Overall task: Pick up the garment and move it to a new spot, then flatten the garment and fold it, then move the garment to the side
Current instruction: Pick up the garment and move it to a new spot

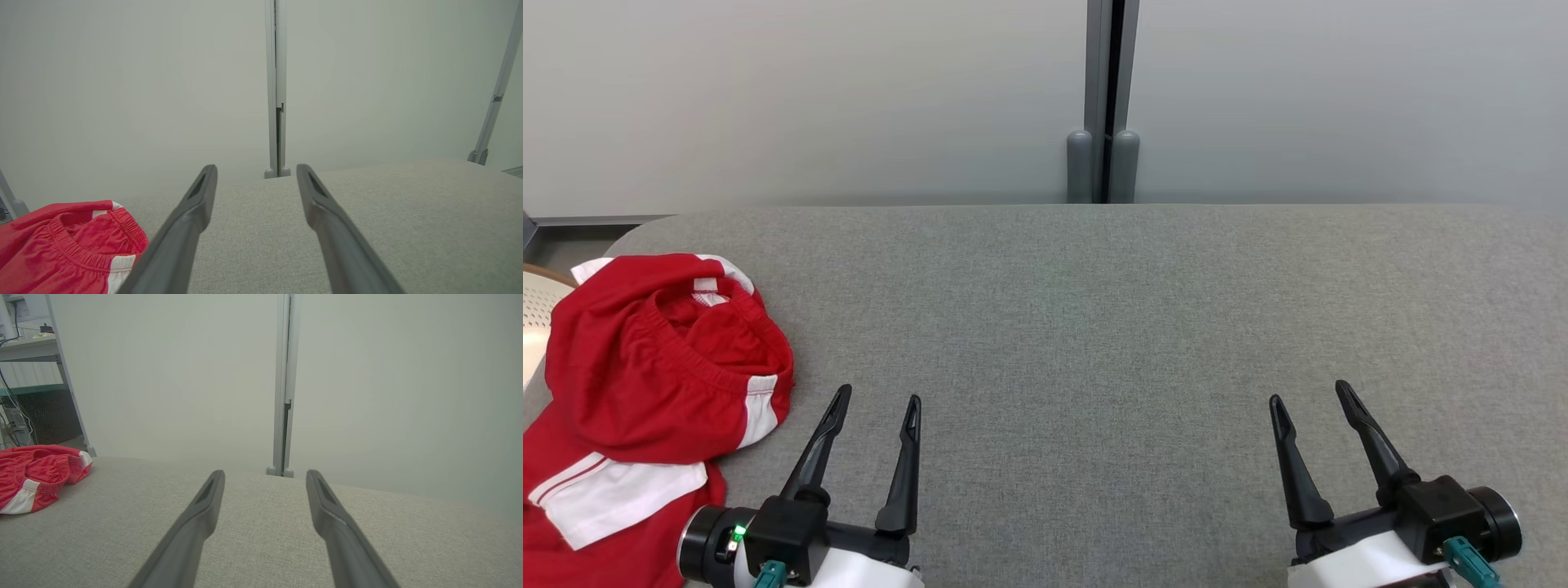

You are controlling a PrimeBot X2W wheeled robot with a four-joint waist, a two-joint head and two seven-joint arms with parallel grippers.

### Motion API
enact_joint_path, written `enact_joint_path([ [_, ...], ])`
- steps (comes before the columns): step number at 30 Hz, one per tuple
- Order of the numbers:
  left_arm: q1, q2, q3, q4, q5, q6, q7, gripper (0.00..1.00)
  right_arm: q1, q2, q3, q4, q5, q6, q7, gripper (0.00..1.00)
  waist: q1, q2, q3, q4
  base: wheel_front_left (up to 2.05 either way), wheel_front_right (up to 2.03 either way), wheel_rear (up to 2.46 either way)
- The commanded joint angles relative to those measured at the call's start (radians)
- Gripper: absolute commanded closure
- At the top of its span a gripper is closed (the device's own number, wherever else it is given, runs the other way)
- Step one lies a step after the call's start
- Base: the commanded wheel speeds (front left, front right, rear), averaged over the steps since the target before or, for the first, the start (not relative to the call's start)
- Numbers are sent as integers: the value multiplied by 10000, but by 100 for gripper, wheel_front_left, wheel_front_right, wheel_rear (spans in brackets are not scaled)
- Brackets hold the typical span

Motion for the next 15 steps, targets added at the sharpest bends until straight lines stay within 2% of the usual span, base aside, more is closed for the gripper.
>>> enact_joint_path([
  [1, 86, 40, 25, 0, 65, 63, -48, 0, 50, -46, 10, 2, -20, -3, -63, 0, 0, 0, 8, 3, 0, 0, 0],
  [15, 16, 41, -46, 144, 158, 106, -48, 0, 124, -44, -38, 23, -27, -3, -63, 0, 0, 0, 46, 226, 0, 0, 0],
])
